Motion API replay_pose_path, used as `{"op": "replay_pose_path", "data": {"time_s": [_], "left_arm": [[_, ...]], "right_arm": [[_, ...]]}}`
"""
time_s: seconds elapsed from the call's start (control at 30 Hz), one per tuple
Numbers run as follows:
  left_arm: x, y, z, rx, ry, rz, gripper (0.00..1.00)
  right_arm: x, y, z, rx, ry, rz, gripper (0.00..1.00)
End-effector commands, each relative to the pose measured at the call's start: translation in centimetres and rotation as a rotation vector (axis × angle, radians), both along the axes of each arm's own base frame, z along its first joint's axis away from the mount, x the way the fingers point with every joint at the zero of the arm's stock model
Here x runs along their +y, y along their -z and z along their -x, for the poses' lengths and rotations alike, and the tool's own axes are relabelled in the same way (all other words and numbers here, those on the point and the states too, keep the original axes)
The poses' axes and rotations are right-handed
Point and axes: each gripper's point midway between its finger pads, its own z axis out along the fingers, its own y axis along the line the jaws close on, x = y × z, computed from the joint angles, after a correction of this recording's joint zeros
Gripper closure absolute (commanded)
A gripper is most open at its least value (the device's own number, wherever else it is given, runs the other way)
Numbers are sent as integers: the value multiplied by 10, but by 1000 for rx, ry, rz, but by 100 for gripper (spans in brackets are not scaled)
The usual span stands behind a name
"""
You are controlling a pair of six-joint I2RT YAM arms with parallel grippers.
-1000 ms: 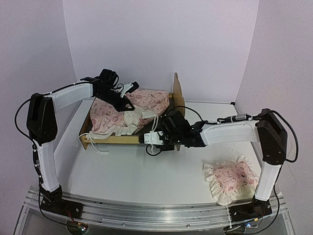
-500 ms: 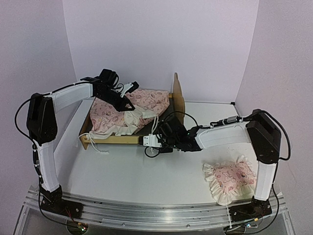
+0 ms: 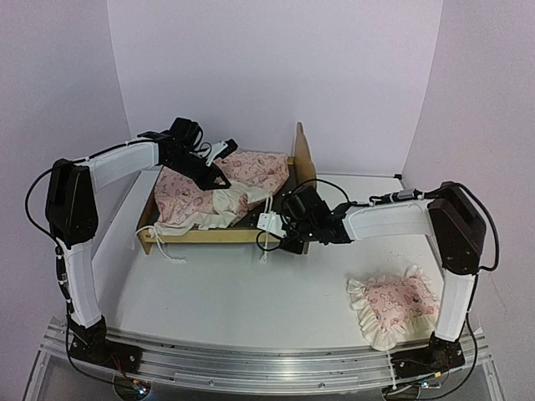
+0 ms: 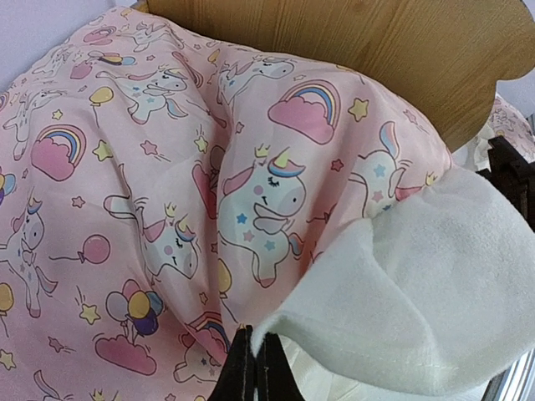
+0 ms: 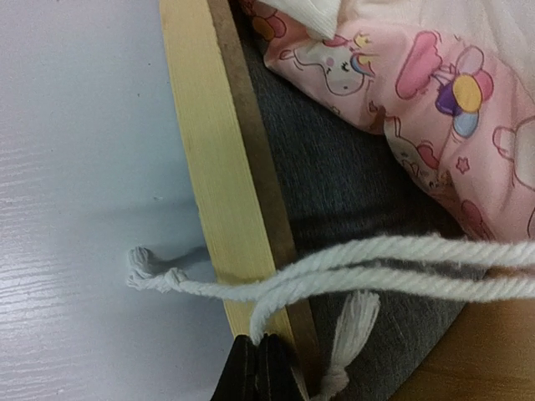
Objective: Set up the pet bed
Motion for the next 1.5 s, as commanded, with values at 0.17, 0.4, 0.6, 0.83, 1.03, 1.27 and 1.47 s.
{"op": "replay_pose_path", "data": {"time_s": [0.17,0.4,0.6,0.83,1.03,1.27,1.47], "left_arm": [[-2,-28,-8,-60,3,33,100],[-2,-31,-9,-72,1,33,100],[1,-36,-13,-95,-15,23,100],[7,-37,-14,-88,-32,13,100],[26,-32,-16,-75,-69,-20,100],[35,-29,-15,-65,-89,-23,100],[34,-29,-17,-67,-91,-21,100]], "right_arm": [[-3,-76,-16,93,117,-271,100],[-9,-115,-45,205,220,-485,100],[-2,-97,-54,363,311,-546,100],[-3,-90,-53,451,393,-579,100],[2,-75,-60,475,436,-601,100],[11,-77,-73,459,448,-649,100],[21,-101,-71,392,394,-656,100]]}}
